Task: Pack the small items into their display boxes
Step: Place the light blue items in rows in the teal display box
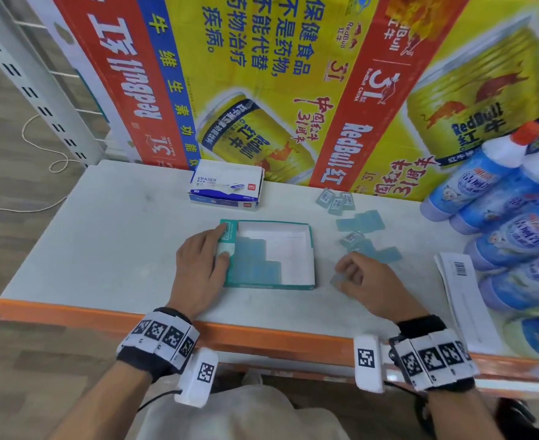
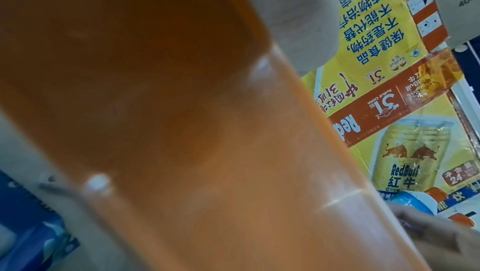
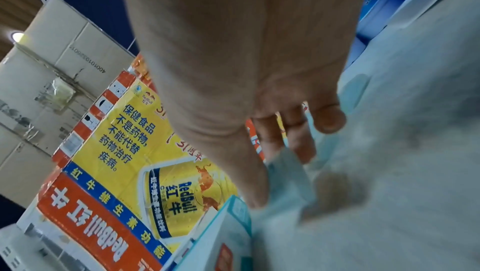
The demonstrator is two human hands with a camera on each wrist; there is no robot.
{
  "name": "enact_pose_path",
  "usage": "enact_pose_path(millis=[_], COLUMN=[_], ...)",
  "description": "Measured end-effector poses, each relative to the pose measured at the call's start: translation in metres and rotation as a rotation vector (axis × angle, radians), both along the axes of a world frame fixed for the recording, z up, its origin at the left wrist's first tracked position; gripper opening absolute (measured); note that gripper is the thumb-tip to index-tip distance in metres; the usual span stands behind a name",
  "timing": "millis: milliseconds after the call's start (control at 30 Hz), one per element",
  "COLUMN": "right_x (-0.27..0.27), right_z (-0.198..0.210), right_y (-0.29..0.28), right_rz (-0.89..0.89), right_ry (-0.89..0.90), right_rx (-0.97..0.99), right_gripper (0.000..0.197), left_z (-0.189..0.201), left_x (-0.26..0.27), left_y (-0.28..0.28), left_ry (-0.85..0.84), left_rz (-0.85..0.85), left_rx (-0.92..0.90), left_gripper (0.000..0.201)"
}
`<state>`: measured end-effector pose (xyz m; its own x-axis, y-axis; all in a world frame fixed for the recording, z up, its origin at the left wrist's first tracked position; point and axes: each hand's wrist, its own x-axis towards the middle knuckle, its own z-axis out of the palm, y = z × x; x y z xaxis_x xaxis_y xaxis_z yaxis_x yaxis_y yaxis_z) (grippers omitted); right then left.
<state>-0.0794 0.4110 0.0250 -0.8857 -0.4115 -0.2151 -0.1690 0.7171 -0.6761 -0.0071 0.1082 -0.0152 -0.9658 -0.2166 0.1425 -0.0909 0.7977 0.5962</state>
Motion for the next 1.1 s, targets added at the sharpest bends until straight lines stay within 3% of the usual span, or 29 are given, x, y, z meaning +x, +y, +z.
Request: enact_pose_path(millis=[167, 300, 467, 800, 1100], right_x=[-0.01, -0.014, -0.022, -0.026, -0.025], right_z=[0.019, 0.024, 0.013, -0.008, -0.01], right_y=[-0.027, -0.065, -0.101, -0.121, -0.12], right_rz=[-0.037, -0.005, -0.088, -0.08, 0.02], right_ry=[0.163, 0.148, 0.099, 0.125, 0.137], right_rx=[-0.201, -0.251, -0.273, -0.168, -0.039], right_gripper=[0.021, 0.022, 0.016, 0.009, 0.019], left_z=[-0.001, -0.001, -0.002, 0.001, -0.001], left_x=[-0.001, 0.0, 0.0, 0.001, 0.0], left_y=[0.001, 0.0, 0.001, 0.002, 0.002], left_ry=[0.001, 0.016, 0.014, 0.009, 0.015], left_rz=[-0.001, 0.0, 0.008, 0.001, 0.005], left_rx=[0.001, 0.008, 0.011, 0.018, 0.002], left_gripper=[0.061, 0.06, 0.058, 0.061, 0.06])
